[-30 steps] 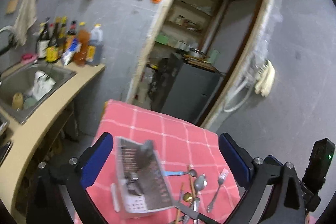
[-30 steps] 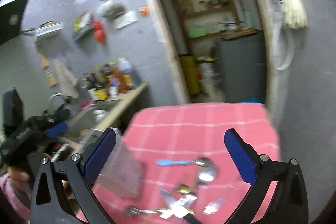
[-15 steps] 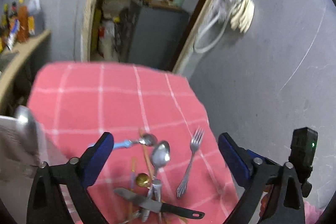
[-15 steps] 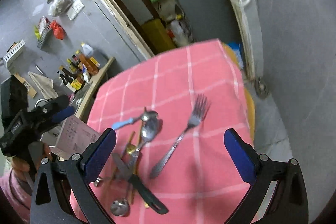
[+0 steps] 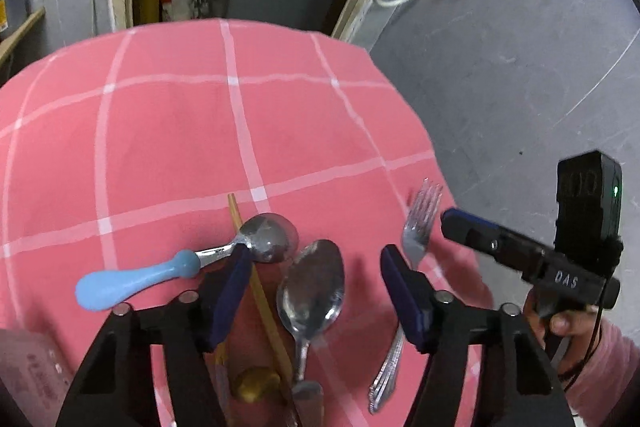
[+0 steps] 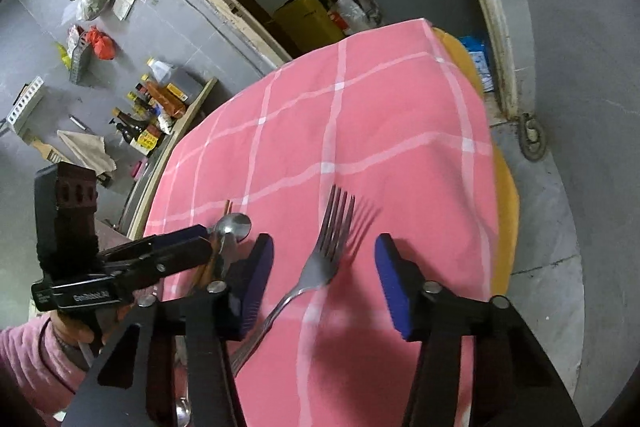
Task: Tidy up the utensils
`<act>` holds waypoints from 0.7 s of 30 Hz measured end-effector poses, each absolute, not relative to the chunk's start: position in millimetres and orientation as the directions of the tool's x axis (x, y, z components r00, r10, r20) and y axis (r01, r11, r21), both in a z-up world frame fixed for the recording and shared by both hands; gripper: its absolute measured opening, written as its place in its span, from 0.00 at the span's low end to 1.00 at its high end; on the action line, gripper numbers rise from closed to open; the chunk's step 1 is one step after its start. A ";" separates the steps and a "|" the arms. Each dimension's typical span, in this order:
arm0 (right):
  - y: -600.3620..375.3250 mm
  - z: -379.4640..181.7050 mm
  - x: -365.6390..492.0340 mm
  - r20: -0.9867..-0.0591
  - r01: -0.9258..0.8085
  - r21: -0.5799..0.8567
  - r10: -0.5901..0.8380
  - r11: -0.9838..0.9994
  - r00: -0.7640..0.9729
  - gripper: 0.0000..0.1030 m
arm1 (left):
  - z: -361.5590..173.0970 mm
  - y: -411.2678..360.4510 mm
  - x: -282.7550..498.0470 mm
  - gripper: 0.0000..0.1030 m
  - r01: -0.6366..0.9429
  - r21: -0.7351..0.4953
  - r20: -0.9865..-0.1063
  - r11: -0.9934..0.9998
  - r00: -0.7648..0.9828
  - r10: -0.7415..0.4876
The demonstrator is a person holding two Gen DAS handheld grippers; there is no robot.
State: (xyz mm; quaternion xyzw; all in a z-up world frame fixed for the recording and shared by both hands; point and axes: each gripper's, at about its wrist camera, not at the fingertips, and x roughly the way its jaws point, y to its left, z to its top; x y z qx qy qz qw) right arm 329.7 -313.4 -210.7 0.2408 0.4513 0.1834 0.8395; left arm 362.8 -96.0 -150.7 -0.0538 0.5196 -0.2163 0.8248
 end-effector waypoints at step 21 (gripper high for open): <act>-312.3 -183.9 297.8 -0.636 -0.045 0.599 0.509 0.799 0.580 0.02 | -140.2 -105.6 346.2 0.03 0.330 -0.293 -0.882 0.897 0.269 -0.387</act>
